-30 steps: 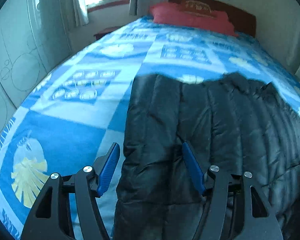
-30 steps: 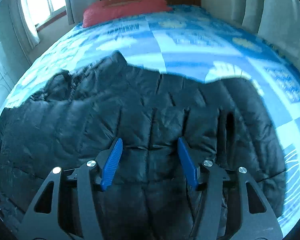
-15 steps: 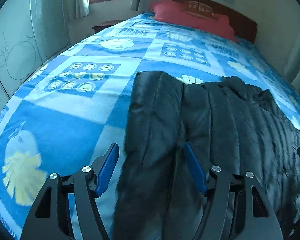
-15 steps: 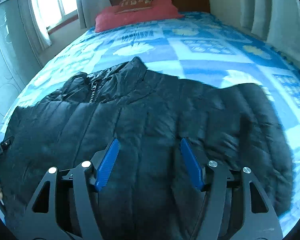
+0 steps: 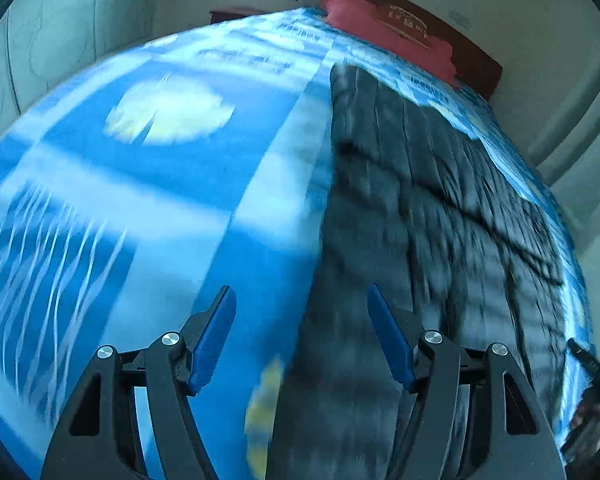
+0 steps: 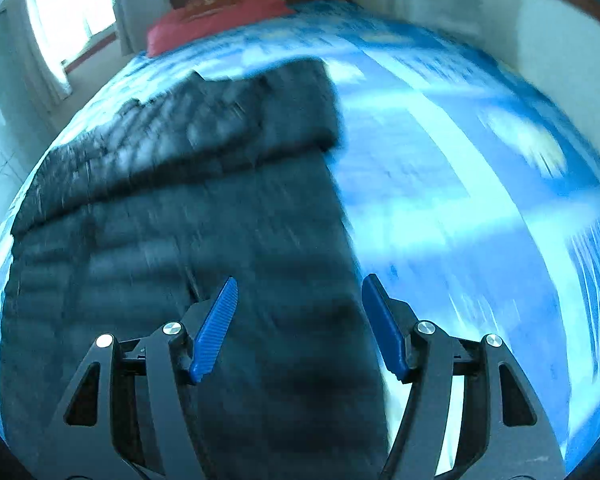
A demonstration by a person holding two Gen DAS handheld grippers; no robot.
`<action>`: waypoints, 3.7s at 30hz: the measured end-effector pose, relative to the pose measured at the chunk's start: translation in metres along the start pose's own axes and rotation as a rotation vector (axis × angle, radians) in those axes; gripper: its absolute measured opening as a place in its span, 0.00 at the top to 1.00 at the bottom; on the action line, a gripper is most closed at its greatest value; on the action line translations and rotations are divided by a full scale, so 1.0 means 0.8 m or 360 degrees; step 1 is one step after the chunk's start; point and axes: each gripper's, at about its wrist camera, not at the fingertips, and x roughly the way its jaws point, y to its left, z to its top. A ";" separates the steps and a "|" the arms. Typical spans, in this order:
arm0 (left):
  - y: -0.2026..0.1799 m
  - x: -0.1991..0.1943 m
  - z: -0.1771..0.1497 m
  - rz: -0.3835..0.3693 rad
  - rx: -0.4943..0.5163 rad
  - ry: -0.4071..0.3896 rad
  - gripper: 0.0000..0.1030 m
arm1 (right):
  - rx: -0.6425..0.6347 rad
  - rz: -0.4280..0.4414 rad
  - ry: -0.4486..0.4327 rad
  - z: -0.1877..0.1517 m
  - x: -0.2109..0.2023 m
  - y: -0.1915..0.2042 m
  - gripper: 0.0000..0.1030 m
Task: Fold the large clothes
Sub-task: 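Grasp the jacket hem with both tools side by side, then lift the hem with both tools and fold it toward the collar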
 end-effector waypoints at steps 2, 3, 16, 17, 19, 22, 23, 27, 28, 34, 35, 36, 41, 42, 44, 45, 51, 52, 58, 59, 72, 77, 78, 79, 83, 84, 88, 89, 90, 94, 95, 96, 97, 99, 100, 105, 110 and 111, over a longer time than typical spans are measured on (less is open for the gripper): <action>0.006 -0.015 -0.026 -0.0031 -0.0025 0.0024 0.35 | 0.0040 -0.0011 0.0030 -0.030 -0.011 -0.019 0.38; 0.008 -0.022 -0.041 -0.0056 -0.0036 0.0041 0.35 | 0.0071 -0.0002 0.0041 -0.047 -0.018 -0.028 0.38; 0.004 -0.068 -0.137 -0.0270 -0.0080 0.0119 0.35 | 0.0210 0.0289 0.0048 -0.157 -0.075 -0.058 0.40; 0.005 -0.069 -0.139 -0.0280 -0.0082 0.0121 0.35 | 0.0226 0.0318 0.0056 -0.160 -0.076 -0.057 0.40; 0.007 -0.071 -0.144 -0.0315 -0.0115 0.0123 0.35 | 0.0248 0.0370 0.0071 -0.164 -0.078 -0.058 0.46; 0.014 -0.072 -0.145 -0.0374 -0.0183 0.0131 0.35 | 0.0257 0.0409 0.0077 -0.169 -0.082 -0.058 0.48; 0.016 -0.073 -0.145 -0.0398 -0.0211 0.0135 0.35 | 0.0262 0.0420 0.0078 -0.170 -0.084 -0.058 0.49; 0.021 -0.075 -0.151 -0.0476 -0.0304 0.0146 0.38 | 0.0296 0.0524 0.0118 -0.176 -0.085 -0.060 0.57; 0.020 -0.075 -0.153 -0.0477 -0.0306 0.0147 0.39 | 0.0313 0.0544 0.0127 -0.179 -0.085 -0.061 0.58; 0.026 -0.080 -0.164 -0.0551 -0.0356 0.0163 0.44 | 0.0317 0.0607 0.0144 -0.183 -0.088 -0.060 0.66; 0.027 -0.080 -0.165 -0.0552 -0.0363 0.0165 0.45 | 0.0321 0.0618 0.0148 -0.184 -0.088 -0.059 0.68; 0.027 -0.080 -0.165 -0.0550 -0.0367 0.0165 0.46 | 0.0330 0.0637 0.0156 -0.184 -0.086 -0.059 0.72; 0.022 -0.080 -0.167 -0.0530 -0.0346 0.0163 0.59 | 0.0353 0.0678 0.0166 -0.183 -0.080 -0.054 0.82; 0.023 -0.081 -0.168 -0.0528 -0.0346 0.0161 0.62 | 0.0358 0.0688 0.0163 -0.182 -0.081 -0.054 0.83; 0.026 -0.084 -0.170 -0.0523 -0.0367 0.0159 0.69 | 0.0371 0.0705 0.0160 -0.182 -0.081 -0.055 0.84; 0.028 -0.085 -0.170 -0.0523 -0.0383 0.0156 0.72 | 0.0387 0.0720 0.0158 -0.182 -0.081 -0.057 0.85; 0.040 -0.104 -0.162 -0.0654 -0.0529 0.0076 0.87 | 0.0484 0.0859 0.0131 -0.174 -0.089 -0.063 0.88; 0.039 -0.111 -0.158 -0.0680 -0.0530 0.0053 0.88 | 0.0498 0.0887 0.0122 -0.172 -0.091 -0.064 0.88; 0.016 -0.144 -0.114 -0.0826 -0.0487 -0.0066 0.90 | 0.0535 0.1070 0.0049 -0.143 -0.110 -0.059 0.88; 0.010 -0.145 -0.105 -0.0835 -0.0476 -0.0078 0.90 | 0.0533 0.1093 0.0035 -0.135 -0.112 -0.057 0.88; -0.049 -0.088 0.042 -0.0794 -0.0409 -0.0170 0.90 | 0.0575 0.1224 -0.0231 0.026 -0.096 -0.031 0.89; -0.068 -0.027 0.108 -0.0735 -0.0398 -0.0120 0.90 | 0.0625 0.1194 -0.0212 0.103 -0.039 -0.014 0.88; -0.071 -0.016 0.116 -0.0719 -0.0393 -0.0109 0.90 | 0.0635 0.1179 -0.0192 0.119 -0.021 -0.009 0.88; -0.074 -0.002 0.126 -0.0695 -0.0387 -0.0093 0.90 | 0.0643 0.1167 -0.0176 0.129 -0.009 -0.006 0.88; -0.085 0.054 0.154 -0.0615 -0.0371 -0.0022 0.90 | 0.0664 0.1077 -0.0080 0.165 0.063 0.007 0.88; -0.087 0.070 0.160 -0.0593 -0.0366 -0.0003 0.90 | 0.0667 0.1050 -0.0052 0.172 0.081 0.010 0.88; -0.085 0.122 0.168 -0.0515 -0.0351 0.0064 0.90 | 0.0682 0.0970 0.0038 0.179 0.135 0.017 0.88; -0.084 0.131 0.168 -0.0506 -0.0352 0.0074 0.90 | 0.0679 0.0953 0.0050 0.180 0.147 0.018 0.88; -0.082 0.138 0.167 -0.0505 -0.0354 0.0079 0.90 | 0.0678 0.0955 0.0049 0.180 0.154 0.019 0.88; -0.081 0.143 0.166 -0.0516 -0.0330 0.0062 0.88 | 0.0658 0.0970 0.0031 0.182 0.154 0.020 0.86; -0.081 0.140 0.165 -0.0524 -0.0332 0.0054 0.87 | 0.0651 0.0978 0.0028 0.182 0.152 0.020 0.85; -0.080 0.135 0.165 -0.0535 -0.0350 0.0050 0.86 | 0.0646 0.0979 0.0024 0.182 0.149 0.020 0.82; -0.078 0.129 0.164 -0.0549 -0.0377 0.0048 0.81 | 0.0645 0.0980 0.0020 0.178 0.144 0.017 0.79; -0.076 0.117 0.164 -0.0578 -0.0433 0.0045 0.71 | 0.0664 0.1003 0.0012 0.174 0.133 0.009 0.73; -0.075 0.108 0.165 -0.0605 -0.0458 0.0038 0.61 | 0.0676 0.1024 0.0005 0.172 0.126 0.004 0.68; -0.076 0.058 0.168 -0.0680 -0.0405 -0.0048 0.42 | 0.0652 0.1081 -0.0057 0.165 0.087 -0.012 0.45; -0.079 0.029 0.175 -0.0621 -0.0224 -0.0166 0.32 | 0.0499 0.0973 -0.0124 0.170 0.059 -0.013 0.40; -0.077 0.032 0.176 -0.0615 -0.0214 -0.0154 0.32 | 0.0489 0.0968 -0.0133 0.171 0.056 -0.015 0.40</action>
